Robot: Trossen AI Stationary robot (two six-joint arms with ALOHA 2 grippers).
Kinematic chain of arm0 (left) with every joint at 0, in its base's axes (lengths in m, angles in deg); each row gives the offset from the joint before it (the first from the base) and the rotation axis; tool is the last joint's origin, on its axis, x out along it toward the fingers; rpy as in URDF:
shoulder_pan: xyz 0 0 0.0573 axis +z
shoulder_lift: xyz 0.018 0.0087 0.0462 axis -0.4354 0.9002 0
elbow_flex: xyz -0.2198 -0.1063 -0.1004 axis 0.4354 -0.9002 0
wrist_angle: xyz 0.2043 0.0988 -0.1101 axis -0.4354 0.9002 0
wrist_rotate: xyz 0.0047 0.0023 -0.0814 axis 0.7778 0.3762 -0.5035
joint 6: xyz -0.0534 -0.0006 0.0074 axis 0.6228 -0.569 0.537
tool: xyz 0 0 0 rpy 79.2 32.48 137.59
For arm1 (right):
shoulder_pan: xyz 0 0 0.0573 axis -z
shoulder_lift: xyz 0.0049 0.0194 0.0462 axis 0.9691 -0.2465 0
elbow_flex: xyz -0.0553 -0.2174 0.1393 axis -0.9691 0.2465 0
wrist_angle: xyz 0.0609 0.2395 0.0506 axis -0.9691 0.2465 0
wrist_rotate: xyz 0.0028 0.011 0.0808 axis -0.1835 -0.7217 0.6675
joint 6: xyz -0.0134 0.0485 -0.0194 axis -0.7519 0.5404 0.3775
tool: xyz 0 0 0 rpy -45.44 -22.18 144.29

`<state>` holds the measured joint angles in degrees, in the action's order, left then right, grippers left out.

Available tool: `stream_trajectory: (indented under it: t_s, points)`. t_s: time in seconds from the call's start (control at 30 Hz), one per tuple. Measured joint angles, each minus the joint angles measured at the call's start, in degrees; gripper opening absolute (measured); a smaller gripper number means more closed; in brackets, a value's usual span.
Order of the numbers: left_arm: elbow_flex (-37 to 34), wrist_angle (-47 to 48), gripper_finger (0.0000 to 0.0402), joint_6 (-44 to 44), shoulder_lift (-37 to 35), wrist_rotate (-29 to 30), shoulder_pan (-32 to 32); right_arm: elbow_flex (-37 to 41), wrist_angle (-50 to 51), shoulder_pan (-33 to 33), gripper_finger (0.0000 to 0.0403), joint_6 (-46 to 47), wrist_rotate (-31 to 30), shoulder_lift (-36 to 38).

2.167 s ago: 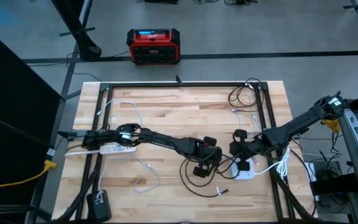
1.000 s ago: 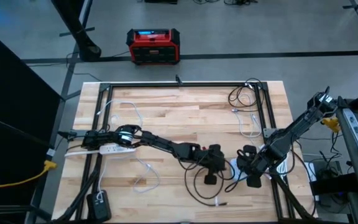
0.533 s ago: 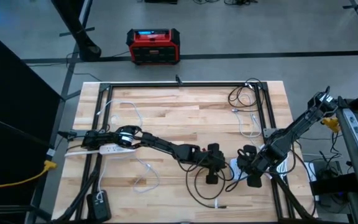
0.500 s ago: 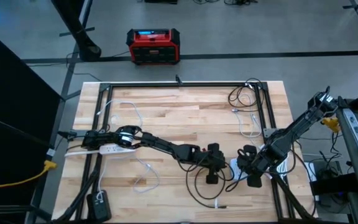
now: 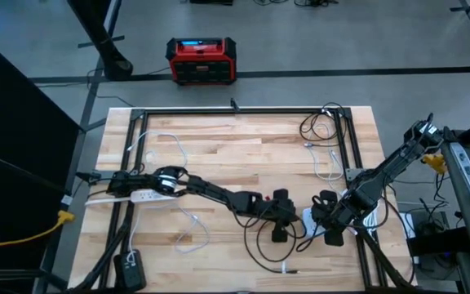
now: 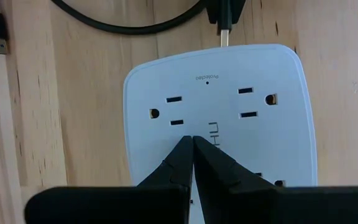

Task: Insert USB
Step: Insert the bottom black charger cable into the right white outlet extension

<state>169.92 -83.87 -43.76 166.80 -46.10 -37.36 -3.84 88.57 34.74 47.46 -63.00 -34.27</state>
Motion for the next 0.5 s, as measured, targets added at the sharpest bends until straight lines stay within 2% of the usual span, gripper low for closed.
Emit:
stream_trajectory:
  t_s: [0.5]
  points:
    - [0.0,-1.6,0.0022,-0.1,0.2,3.2,-0.5,0.0,0.1,0.0,0.0,0.0,0.0,0.0]
